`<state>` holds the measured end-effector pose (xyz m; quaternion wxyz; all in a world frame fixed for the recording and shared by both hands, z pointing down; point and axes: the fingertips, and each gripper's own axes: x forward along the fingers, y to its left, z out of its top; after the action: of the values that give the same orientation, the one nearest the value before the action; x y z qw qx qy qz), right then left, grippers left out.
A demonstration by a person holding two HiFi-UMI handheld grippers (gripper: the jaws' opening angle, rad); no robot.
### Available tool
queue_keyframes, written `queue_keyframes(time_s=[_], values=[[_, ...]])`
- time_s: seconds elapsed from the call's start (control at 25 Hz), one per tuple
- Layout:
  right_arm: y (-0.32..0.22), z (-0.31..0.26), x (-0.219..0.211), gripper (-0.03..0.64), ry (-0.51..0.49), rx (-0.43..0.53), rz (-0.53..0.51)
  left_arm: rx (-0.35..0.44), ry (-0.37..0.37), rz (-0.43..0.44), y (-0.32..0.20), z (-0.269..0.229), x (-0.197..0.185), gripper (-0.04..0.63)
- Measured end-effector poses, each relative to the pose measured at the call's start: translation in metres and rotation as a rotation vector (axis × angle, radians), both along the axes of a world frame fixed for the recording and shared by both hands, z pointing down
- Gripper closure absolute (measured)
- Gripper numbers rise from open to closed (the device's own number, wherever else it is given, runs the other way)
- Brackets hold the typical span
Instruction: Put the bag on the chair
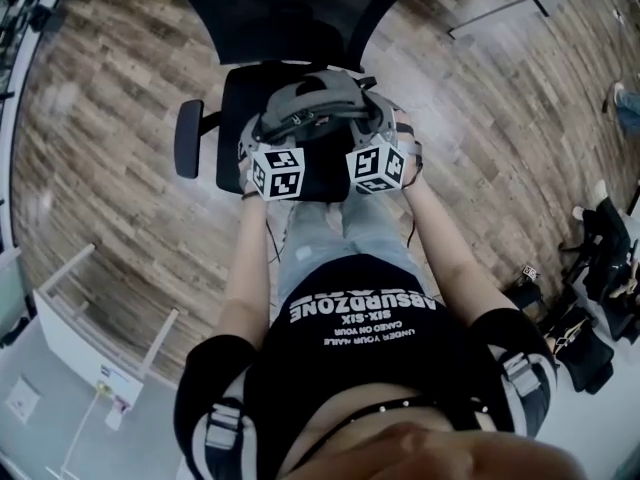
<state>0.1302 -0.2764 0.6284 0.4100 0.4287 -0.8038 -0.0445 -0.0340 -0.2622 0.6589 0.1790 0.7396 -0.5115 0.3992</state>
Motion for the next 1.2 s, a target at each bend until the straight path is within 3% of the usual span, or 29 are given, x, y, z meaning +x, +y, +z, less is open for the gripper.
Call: queue_keyframes(time_s=[0.12,0.28,0.6,0.8,1.2], values=[[0.002,0.0,0.002,0.426,0.0,0.011,0.002,0.024,0.01,0.012,0.002,-0.002,0.002,0.331],[0.003,-0.001,0.004,0.426,0.008,-0.007,-0.004,-0.028,0.036,0.023,0.004,-0.002,0.004,0.331],[-0.006,0.0,0.008,0.426,-0.008,-0.034,0.015,-0.009,-0.083,0.029,0.0,-0.022,0.003,0.33],[-0.019,0.001,0.005,0.425,-0.001,-0.044,0.008,0.03,-0.111,-0.025,-0.003,-0.036,-0.004,0.33],[-0.047,0.004,-0.004,0.419,-0.003,-0.055,-0.02,0.059,-0.03,-0.044,0.009,-0.051,0.002,0.331]])
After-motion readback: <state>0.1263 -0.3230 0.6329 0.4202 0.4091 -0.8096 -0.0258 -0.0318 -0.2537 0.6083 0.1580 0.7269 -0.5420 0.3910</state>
